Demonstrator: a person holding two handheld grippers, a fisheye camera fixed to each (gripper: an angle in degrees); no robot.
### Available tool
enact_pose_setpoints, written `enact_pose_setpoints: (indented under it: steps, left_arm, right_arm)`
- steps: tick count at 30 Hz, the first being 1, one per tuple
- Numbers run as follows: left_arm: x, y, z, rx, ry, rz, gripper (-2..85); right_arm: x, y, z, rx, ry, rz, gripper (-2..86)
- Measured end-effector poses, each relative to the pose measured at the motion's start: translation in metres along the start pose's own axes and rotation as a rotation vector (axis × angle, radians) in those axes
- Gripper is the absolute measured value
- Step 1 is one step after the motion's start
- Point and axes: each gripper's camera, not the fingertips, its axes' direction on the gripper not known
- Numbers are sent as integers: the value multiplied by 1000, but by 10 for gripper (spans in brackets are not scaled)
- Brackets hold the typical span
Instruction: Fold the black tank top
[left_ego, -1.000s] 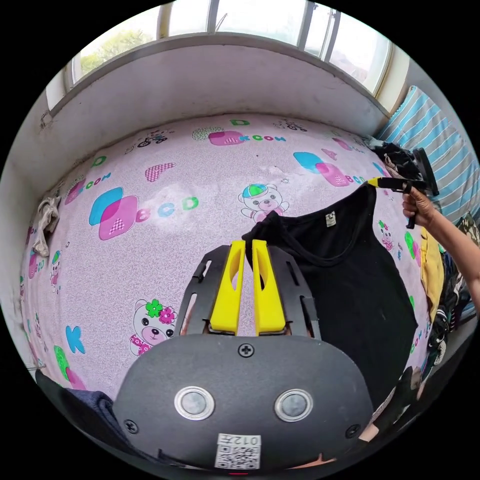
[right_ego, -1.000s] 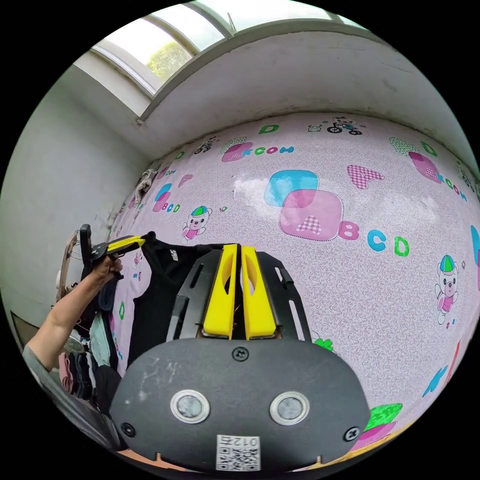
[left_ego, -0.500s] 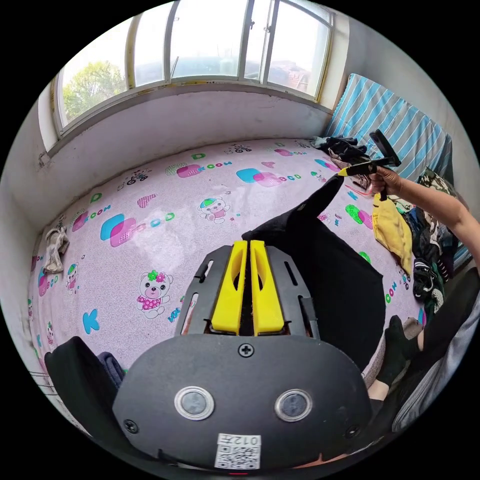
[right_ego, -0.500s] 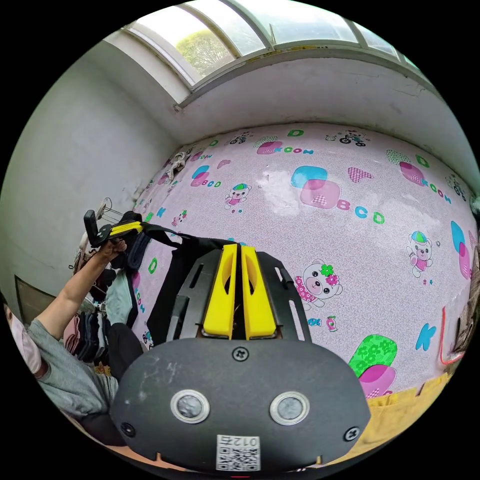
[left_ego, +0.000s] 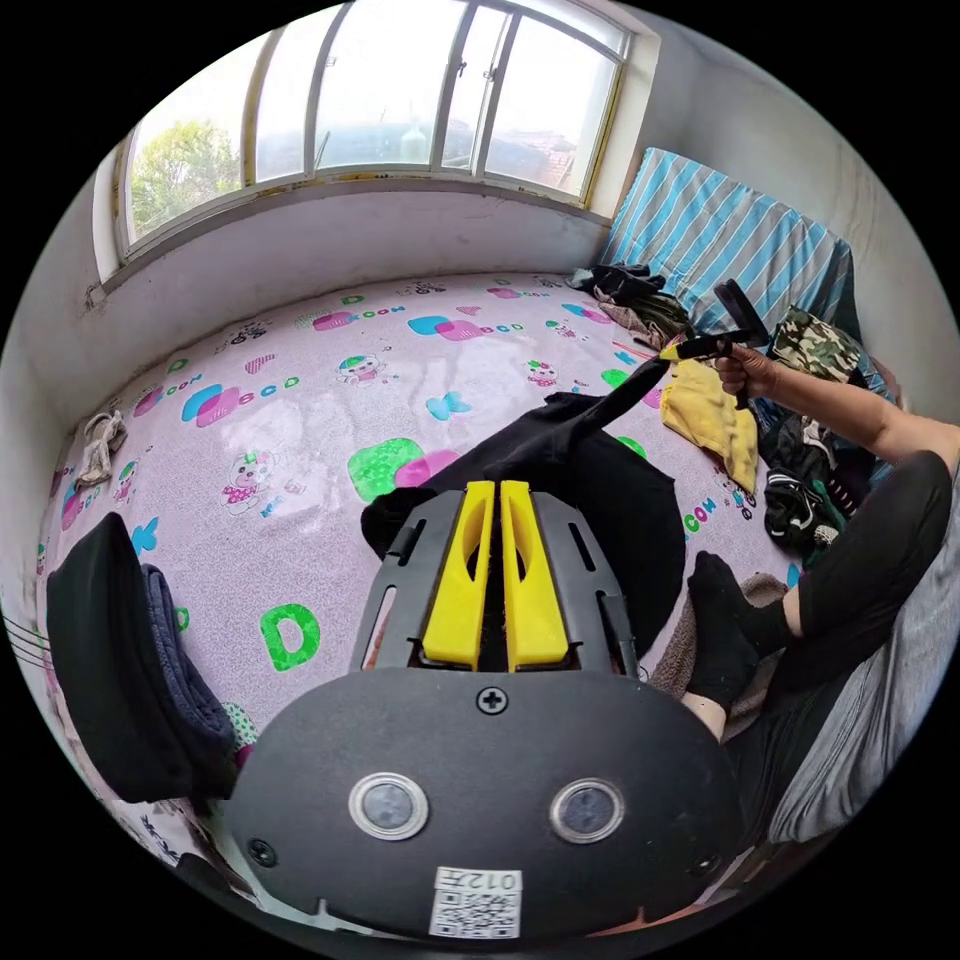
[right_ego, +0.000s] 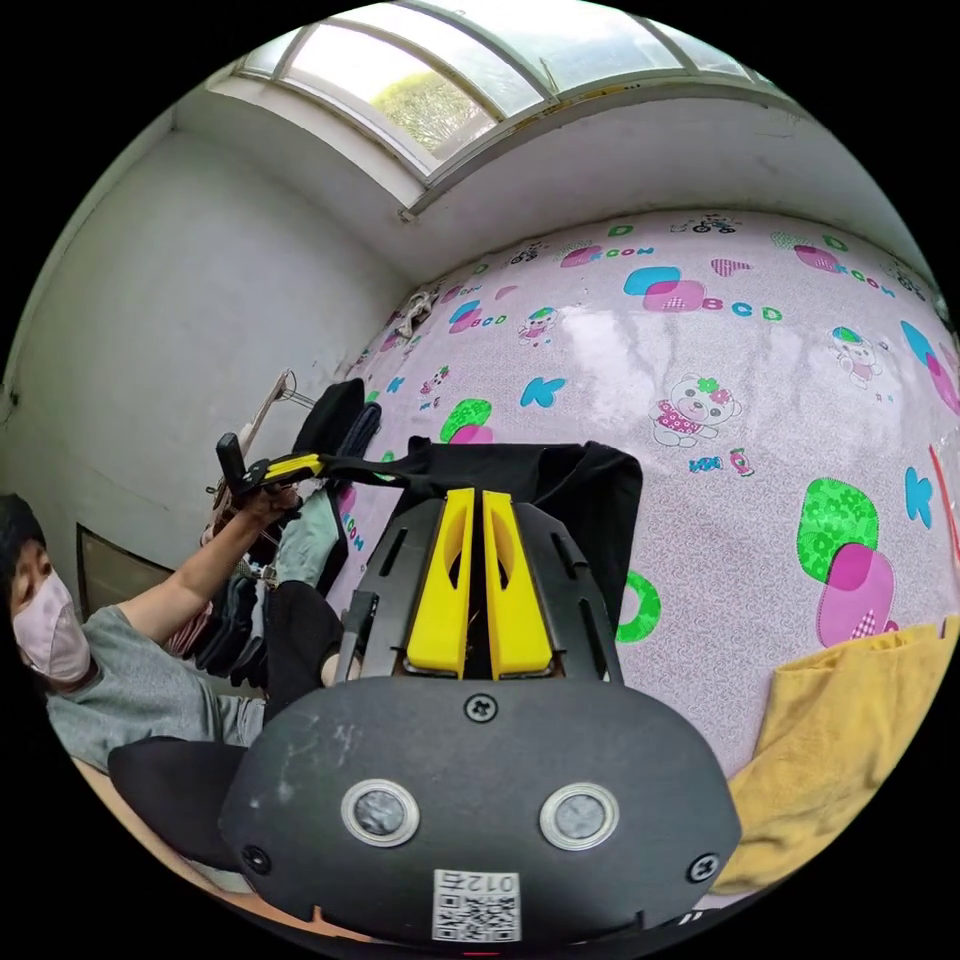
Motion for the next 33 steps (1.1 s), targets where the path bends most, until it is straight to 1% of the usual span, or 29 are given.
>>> enact_pose_setpoints:
  steps: [5, 11, 17, 26, 32, 33]
  left_arm:
    - [37, 40, 10, -54, -13, 52, -1]
    - [69, 70, 33, -137, -27, 90, -1]
    - [90, 82, 54, -197, -54, 143, -1]
    - [119, 90, 90, -306, -86, 255, -1]
    - [134, 81, 95, -294, -109, 295, -1]
    - [136, 82, 102, -321, -102, 301, 0]
  right_arm:
    - [25, 98, -27, -48, -45, 3, -9]
    - [78, 181, -51, -94, -103, 16, -8]
    - [130, 246, -80, -134, -97, 9, -6]
    - [226, 299, -100, -273, -28, 3, -5]
    - [291, 304, -148, -279, -20, -23, -2]
    - [299, 305, -150, -285, -16, -20, -1]
